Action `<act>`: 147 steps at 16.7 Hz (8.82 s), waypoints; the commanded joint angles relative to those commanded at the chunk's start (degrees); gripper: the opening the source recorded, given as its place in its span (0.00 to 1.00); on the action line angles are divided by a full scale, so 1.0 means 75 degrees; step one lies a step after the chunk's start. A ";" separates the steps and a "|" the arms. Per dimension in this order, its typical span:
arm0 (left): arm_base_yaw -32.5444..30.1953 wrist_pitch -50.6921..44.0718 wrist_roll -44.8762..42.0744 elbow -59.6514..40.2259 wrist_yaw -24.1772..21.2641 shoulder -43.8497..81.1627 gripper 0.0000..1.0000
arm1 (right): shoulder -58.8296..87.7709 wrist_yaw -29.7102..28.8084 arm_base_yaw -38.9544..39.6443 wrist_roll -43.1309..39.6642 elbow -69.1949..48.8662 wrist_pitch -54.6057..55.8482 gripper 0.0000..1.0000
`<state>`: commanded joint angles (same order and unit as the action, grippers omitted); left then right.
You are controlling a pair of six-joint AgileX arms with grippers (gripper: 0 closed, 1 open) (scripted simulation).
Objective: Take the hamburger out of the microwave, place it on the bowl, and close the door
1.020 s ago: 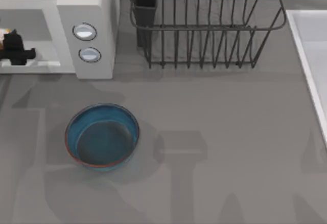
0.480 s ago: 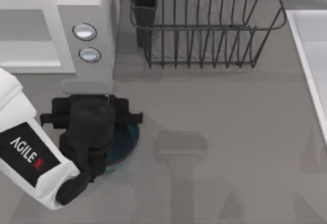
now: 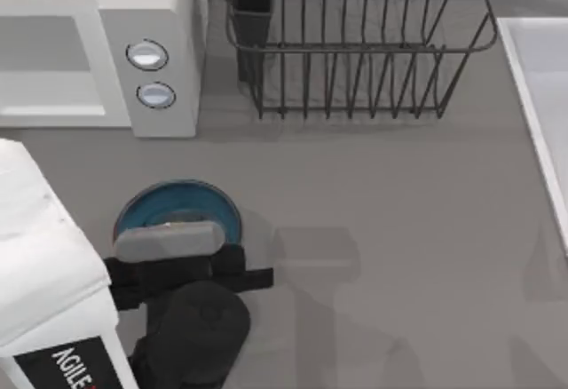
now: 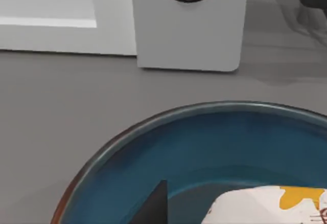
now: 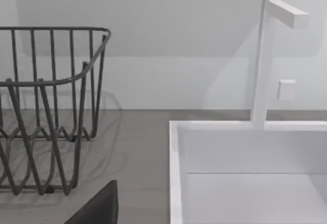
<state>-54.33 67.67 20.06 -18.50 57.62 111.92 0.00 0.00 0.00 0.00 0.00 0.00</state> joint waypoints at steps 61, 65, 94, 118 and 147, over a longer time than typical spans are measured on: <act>0.6313 -0.7468 -0.2416 0.1986 -0.6661 -1.3061 1.00 | 0.0000 0.0000 0.0000 0.0000 0.0000 0.0000 1.00; 0.7071 -0.8735 -0.2627 0.2377 -0.7493 -1.4612 1.00 | 0.0000 0.0000 0.0000 0.0000 0.0000 0.0000 1.00; 0.7243 -0.9021 -0.2675 0.2465 -0.7682 -1.4920 0.00 | 0.0000 0.0000 0.0000 0.0000 0.0000 0.0000 1.00; 1.0492 -0.7888 -0.2723 0.1379 -1.0937 -1.2643 0.00 | 0.0000 0.0000 0.0000 0.0000 0.0000 0.0000 1.00; 1.4762 -1.2763 -0.8166 -0.5657 -1.2359 -0.4517 0.00 | 0.0000 0.0000 0.0000 0.0000 0.0000 0.0000 1.00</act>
<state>56.39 -28.06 -41.18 -60.93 -35.07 78.04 0.00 0.00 0.00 0.00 0.00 0.00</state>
